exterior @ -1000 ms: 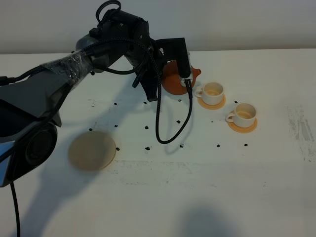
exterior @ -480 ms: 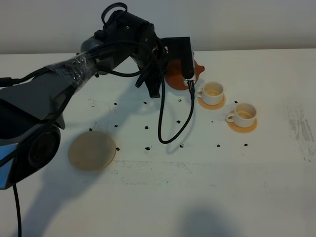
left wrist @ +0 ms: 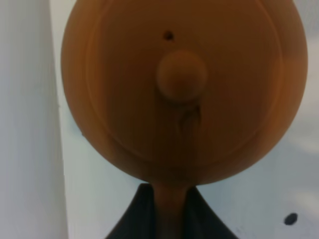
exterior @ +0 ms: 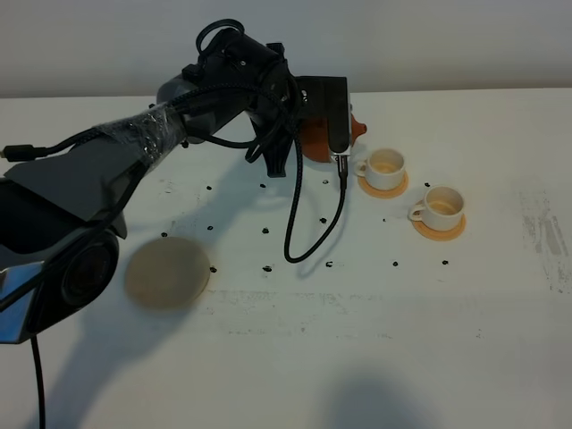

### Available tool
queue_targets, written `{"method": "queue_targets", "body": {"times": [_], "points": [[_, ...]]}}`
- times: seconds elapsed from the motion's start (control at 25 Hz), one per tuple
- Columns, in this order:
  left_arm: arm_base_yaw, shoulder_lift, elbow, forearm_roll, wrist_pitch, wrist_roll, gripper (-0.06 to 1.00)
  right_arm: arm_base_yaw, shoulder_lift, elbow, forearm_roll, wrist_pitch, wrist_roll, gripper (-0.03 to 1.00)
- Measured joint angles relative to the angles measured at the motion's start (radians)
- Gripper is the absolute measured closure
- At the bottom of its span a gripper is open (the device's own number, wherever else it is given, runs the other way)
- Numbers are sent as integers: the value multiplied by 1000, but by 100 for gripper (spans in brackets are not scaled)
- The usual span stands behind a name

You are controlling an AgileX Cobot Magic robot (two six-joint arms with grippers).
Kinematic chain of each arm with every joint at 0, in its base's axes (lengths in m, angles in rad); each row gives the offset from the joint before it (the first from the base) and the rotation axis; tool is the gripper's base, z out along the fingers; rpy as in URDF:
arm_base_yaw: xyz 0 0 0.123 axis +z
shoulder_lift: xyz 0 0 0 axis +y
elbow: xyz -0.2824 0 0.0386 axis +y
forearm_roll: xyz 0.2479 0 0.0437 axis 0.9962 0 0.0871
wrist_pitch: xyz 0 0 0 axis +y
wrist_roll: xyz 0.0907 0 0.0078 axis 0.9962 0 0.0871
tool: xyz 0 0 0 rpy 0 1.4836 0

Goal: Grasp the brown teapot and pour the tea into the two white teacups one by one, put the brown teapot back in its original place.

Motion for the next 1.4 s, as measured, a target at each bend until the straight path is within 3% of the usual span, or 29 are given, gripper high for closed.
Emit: {"method": "queue_targets", "body": {"times": [0.16, 0.52, 1.4], "points": [[-11, 15, 0, 3, -21, 0, 87, 0, 0, 0, 0, 0, 0, 53], [-28, 26, 0, 98, -86, -48, 87, 0, 0, 0, 0, 0, 0, 53], [-51, 55, 0, 247, -164, -49, 87, 0, 0, 0, 0, 0, 0, 53]]}}
